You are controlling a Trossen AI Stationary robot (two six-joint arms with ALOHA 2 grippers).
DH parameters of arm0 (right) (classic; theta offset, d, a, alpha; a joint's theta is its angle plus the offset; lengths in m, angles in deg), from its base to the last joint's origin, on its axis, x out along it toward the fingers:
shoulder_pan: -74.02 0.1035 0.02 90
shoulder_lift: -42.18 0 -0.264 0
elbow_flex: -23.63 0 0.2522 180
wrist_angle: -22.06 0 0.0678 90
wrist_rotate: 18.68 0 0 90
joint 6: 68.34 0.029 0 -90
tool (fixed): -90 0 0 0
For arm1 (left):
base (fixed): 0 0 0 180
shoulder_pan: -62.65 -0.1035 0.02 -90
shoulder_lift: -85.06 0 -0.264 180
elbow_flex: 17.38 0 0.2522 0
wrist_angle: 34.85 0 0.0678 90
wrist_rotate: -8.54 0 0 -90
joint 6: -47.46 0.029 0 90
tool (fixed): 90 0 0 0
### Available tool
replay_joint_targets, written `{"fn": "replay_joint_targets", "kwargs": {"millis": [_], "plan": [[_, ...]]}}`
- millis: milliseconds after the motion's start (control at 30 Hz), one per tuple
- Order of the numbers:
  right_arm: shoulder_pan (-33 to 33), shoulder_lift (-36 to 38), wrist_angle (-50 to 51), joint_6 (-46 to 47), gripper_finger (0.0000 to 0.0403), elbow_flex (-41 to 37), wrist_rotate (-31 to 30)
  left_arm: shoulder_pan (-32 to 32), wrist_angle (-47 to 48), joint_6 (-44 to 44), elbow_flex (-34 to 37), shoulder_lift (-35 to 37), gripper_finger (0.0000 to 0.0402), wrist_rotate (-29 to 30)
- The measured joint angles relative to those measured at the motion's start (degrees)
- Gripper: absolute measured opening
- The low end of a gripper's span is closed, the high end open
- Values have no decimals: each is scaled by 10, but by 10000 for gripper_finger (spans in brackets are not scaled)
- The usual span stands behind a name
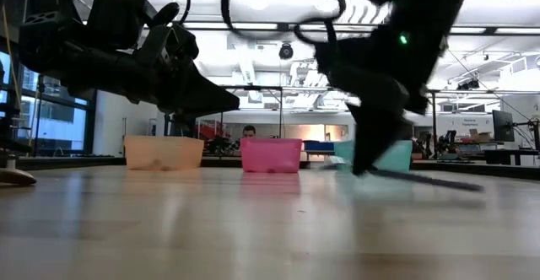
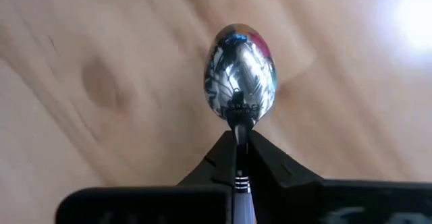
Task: Sort silverware by color (type)
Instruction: Put the purple spoon into the orange bin
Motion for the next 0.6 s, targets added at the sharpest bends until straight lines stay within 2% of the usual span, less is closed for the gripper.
{"fn": "replay_joint_targets", "kwargs": {"millis": [233,333,433,600], "plan": [[1,38,-19,-70,1,0,-95,0,-1,6,0,0,32,-2],[2,63,-68,-100,1,-28,-133,0,-3,19,0,0,32,-2],[-3,98,-198,-149,1,-101,-136,0,-7,36,5,13,32,-3],[-38,150,-550,-285,1,-261,-96,-6,-7,45,23,43,32,0]]}}
